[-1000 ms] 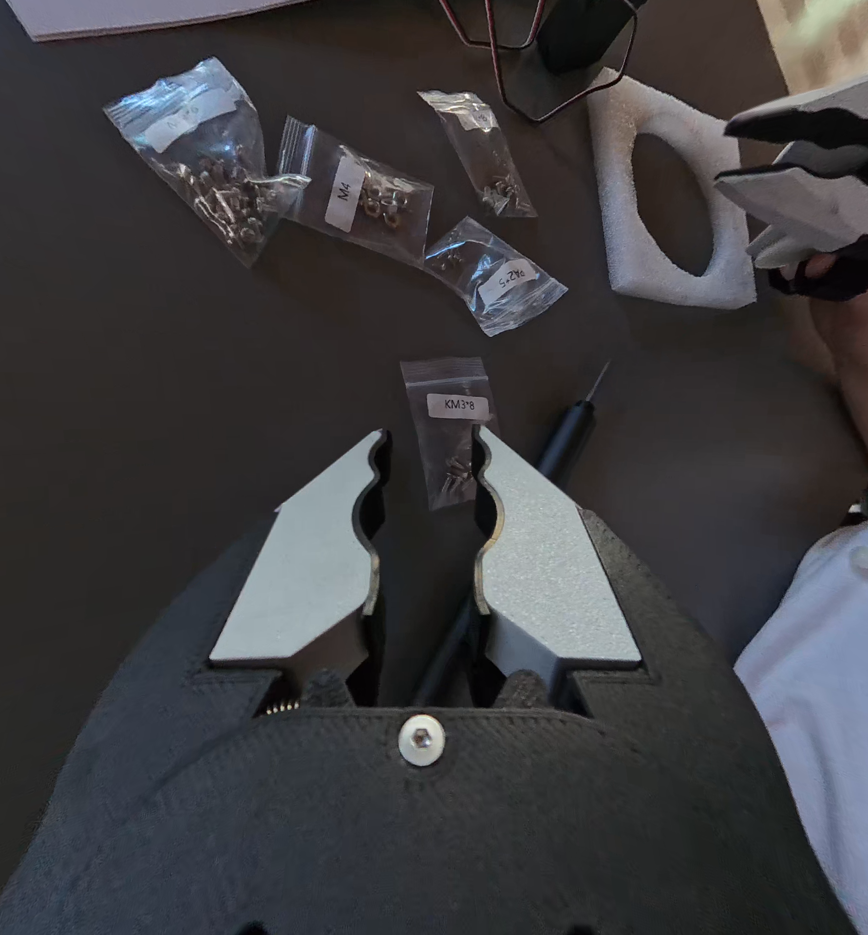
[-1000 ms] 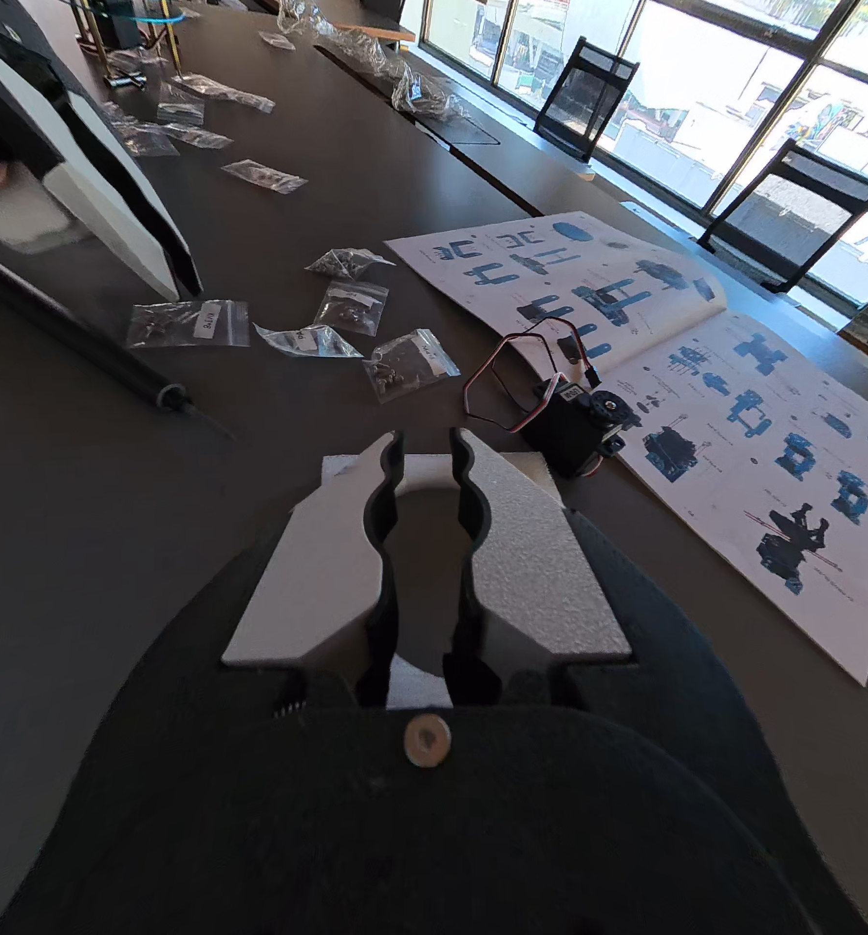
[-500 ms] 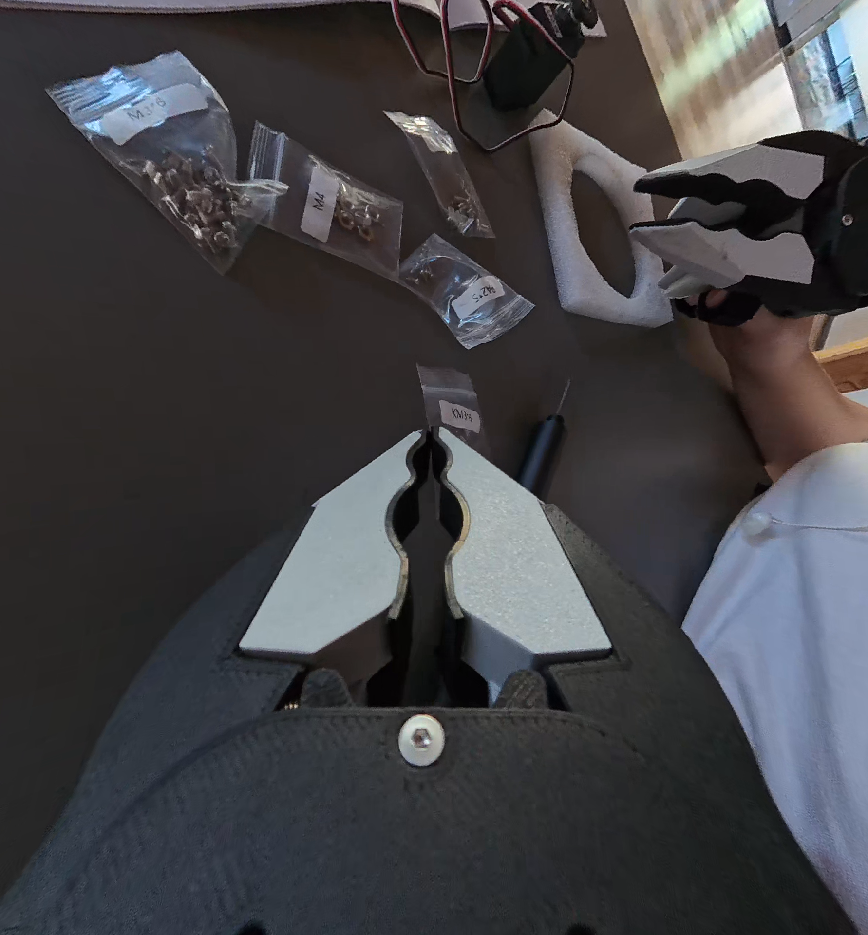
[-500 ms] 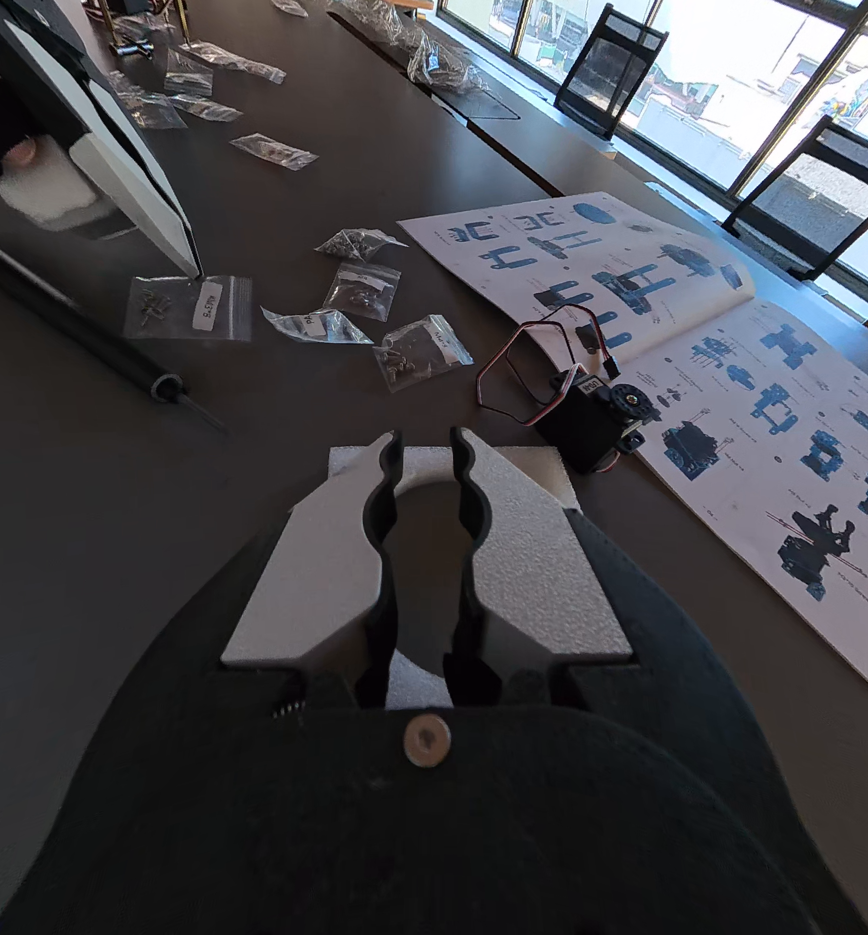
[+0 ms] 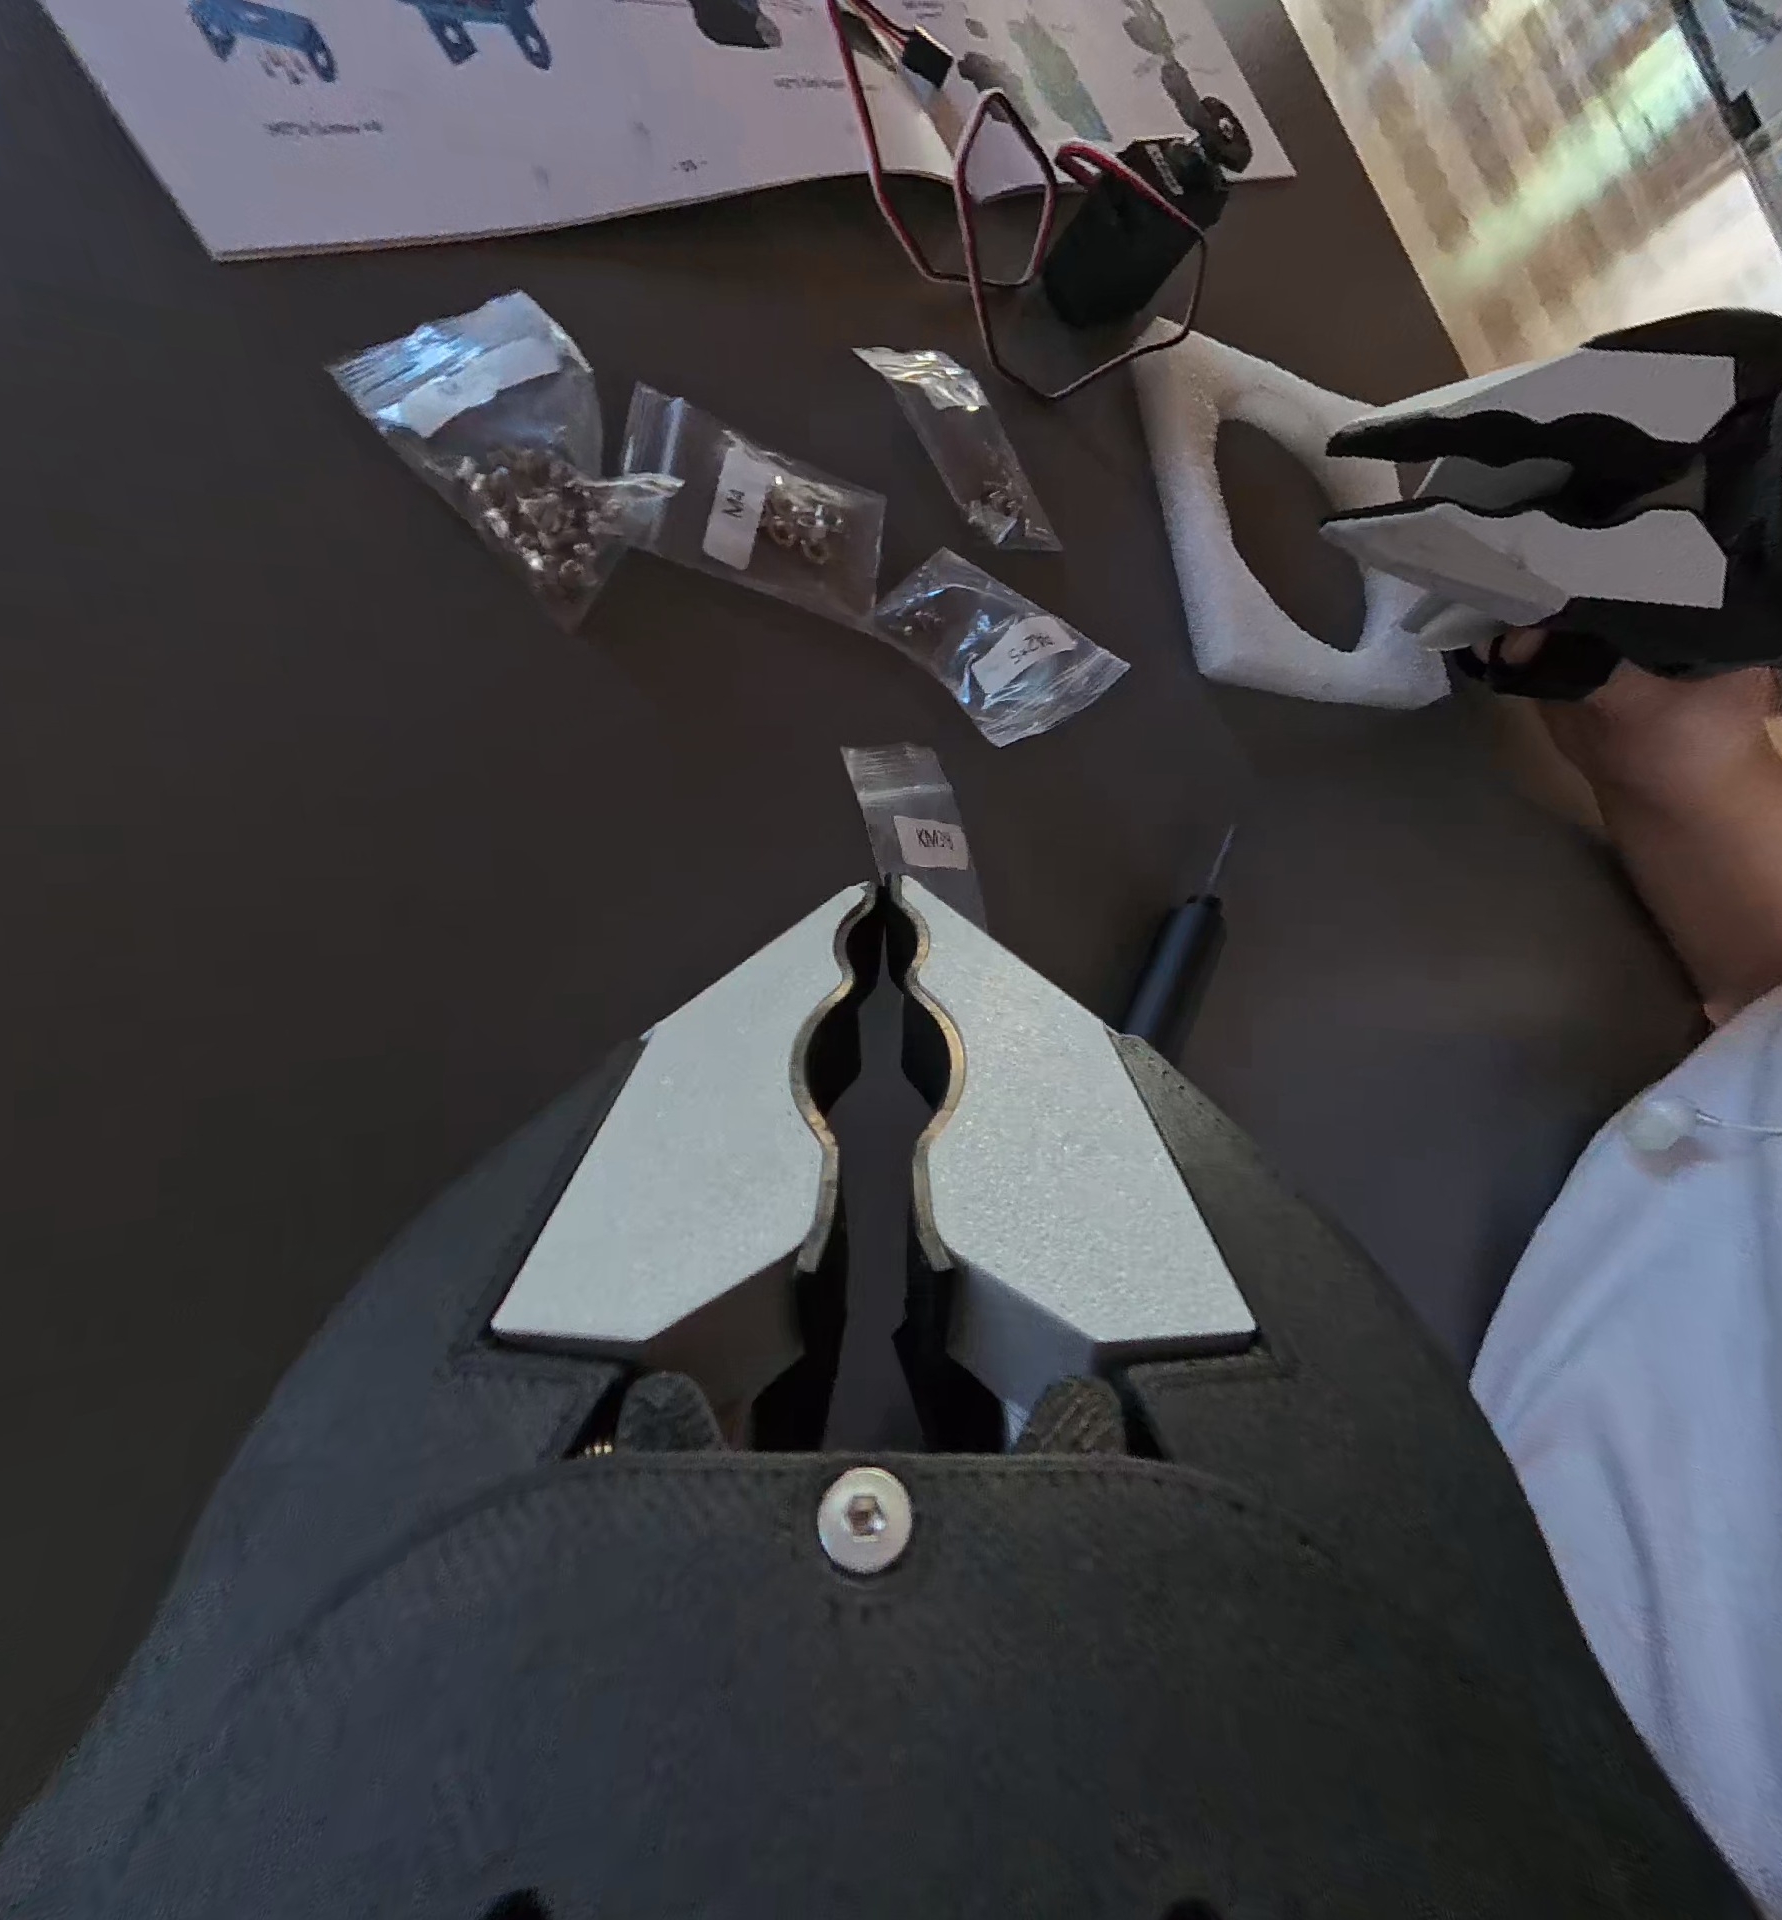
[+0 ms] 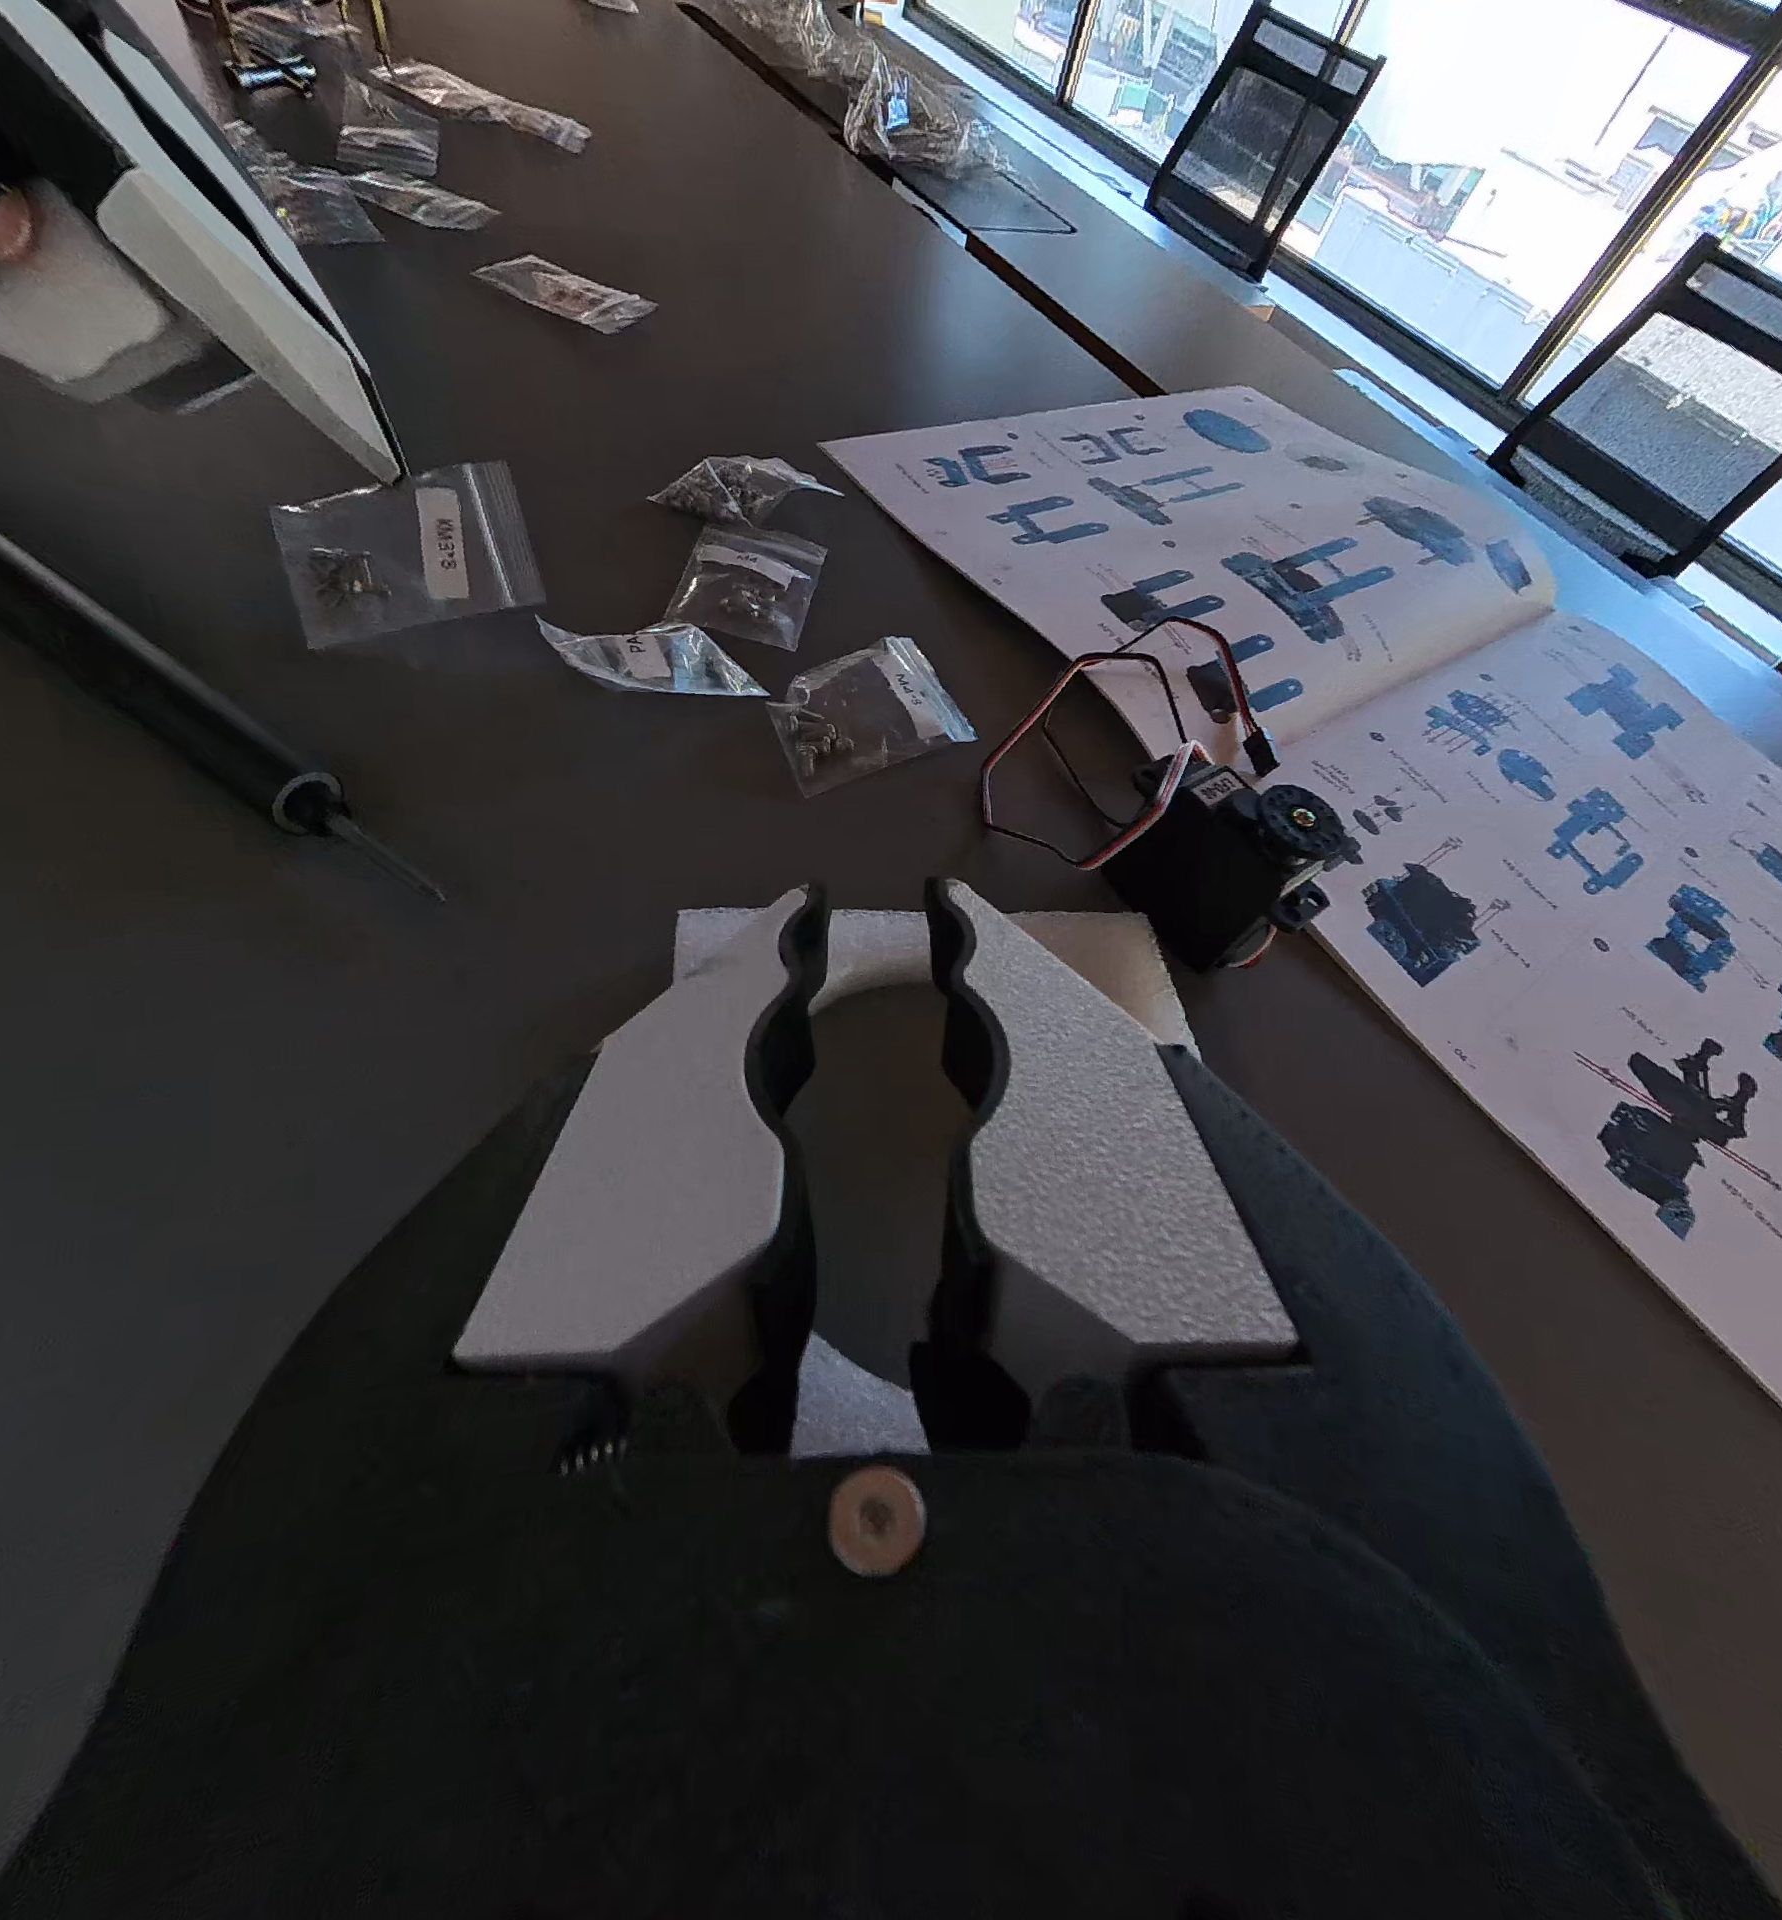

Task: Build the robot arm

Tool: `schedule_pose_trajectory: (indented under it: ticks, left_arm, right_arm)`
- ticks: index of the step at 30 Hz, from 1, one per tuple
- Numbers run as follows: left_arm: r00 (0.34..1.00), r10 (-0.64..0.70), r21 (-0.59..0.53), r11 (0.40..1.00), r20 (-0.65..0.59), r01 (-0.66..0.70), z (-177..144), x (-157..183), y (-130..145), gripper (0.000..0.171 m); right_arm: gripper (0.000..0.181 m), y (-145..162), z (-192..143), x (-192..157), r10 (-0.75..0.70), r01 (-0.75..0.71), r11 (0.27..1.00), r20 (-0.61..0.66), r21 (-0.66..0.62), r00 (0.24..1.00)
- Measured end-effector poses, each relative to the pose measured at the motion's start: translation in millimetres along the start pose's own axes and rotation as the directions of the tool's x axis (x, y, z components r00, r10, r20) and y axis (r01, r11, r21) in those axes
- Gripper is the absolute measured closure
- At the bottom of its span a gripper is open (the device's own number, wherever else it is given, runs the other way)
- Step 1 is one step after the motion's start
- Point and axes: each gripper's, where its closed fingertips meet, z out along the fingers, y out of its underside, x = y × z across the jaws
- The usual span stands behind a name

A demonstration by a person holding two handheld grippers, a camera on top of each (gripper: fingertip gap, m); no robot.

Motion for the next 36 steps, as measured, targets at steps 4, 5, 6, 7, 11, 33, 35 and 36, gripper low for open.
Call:
schedule_pose_trajectory:
  ticks: [4, 5, 6, 7, 11, 33, 35, 36]
  left_arm:
    - [0.993, -0.03, 0.08, 0.997, 0.117, 0.02, -19, -20, -4, 0.116]
    - [0.992, -0.029, 0.118, 0.993, 0.125, 0.015, -29, -20, -7, 0.113]
    - [0.991, -0.028, 0.155, 0.988, 0.13, 0.008, -41, -20, -9, 0.116]
    - [0.99, -0.03, 0.188, 0.982, 0.137, 0.004, -54, -21, -10, 0.12]
    - [0.973, -0.05, 0.311, 0.95, 0.224, -0.022, -113, -35, -8, 0.127]
    - [0.922, 0.324, 0.157, 0.92, 0.212, -0.359, -255, -186, 33, 0.133]
    - [0.916, 0.355, 0.155, 0.91, 0.187, -0.384, -263, -193, 32, 0.133]
    - [0.918, 0.358, 0.16, 0.91, 0.168, -0.384, -267, -194, 30, 0.133]
  right_arm:
    - [0.161, 3, 1, 0, -0.014, 0.014, 1.0, -0.001, -0.021, 1.0]
    - [0.16, 4, 1, 0, -0.019, 0.019, 1.0, -0.002, -0.025, 1.0]
    - [0.16, 4, 1, 0, -0.023, 0.023, 0.999, -0.004, -0.028, 1.0]
    - [0.16, 4, 1, 0, -0.029, 0.029, 0.999, -0.006, -0.027, 1.0]
    - [0.16, 1, 2, -1, -0.056, 0.056, 0.998, 0.0, -0.013, 0.998]
    - [0.153, -149, 190, -204, 0.095, -0.081, 0.995, 0.267, -0.062, 0.959]
    - [0.152, -152, 208, -219, 0.071, -0.044, 0.994, 0.299, -0.097, 0.952]
    - [0.15, -151, 214, -225, 0.064, -0.024, 0.992, 0.319, -0.126, 0.946]
